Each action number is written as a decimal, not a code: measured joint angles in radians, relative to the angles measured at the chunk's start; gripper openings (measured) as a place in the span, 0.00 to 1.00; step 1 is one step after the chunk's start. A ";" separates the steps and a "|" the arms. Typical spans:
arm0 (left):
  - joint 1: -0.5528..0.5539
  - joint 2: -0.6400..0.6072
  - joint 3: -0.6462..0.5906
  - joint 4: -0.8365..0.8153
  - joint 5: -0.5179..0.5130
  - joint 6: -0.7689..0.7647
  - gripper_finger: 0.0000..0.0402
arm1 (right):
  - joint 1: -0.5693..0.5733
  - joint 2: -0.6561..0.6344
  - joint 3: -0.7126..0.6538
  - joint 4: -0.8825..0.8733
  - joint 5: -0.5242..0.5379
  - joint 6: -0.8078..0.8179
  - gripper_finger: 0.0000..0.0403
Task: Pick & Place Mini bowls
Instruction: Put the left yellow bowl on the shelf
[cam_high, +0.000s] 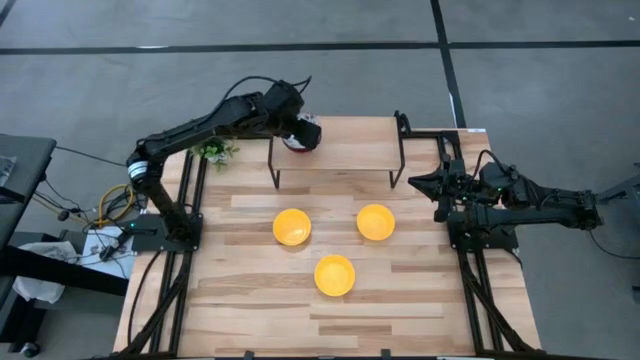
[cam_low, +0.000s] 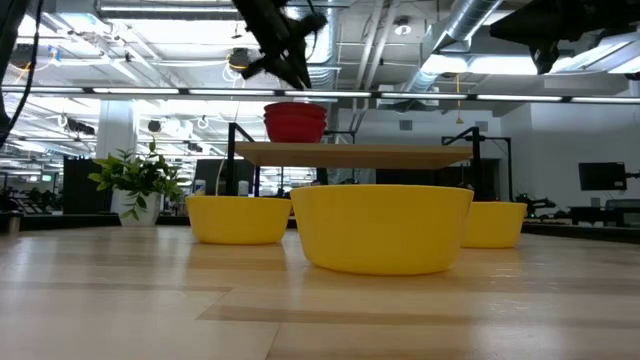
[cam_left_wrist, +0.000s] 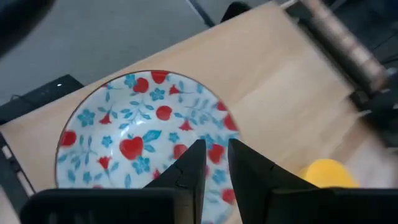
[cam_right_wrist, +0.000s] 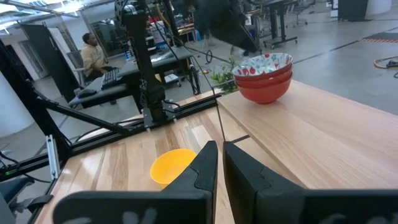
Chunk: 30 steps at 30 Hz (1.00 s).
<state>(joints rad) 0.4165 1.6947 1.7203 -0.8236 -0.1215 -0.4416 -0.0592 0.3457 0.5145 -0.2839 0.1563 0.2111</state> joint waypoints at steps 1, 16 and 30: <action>-0.012 -0.015 0.000 -0.006 0.001 -0.013 0.17 | 0.000 0.000 0.000 0.000 0.000 0.000 0.04; -0.421 -0.187 0.000 -0.370 -0.263 -0.435 0.17 | 0.000 0.000 0.000 0.000 0.000 0.074 0.04; -0.679 -0.242 -0.389 -0.278 -0.292 -0.907 0.18 | 0.000 0.000 0.000 0.000 -0.001 0.088 0.04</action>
<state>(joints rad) -0.2623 1.4531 1.3312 -1.1014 -0.4135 -1.3482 -0.0589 0.3458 0.5148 -0.2840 0.1555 0.2993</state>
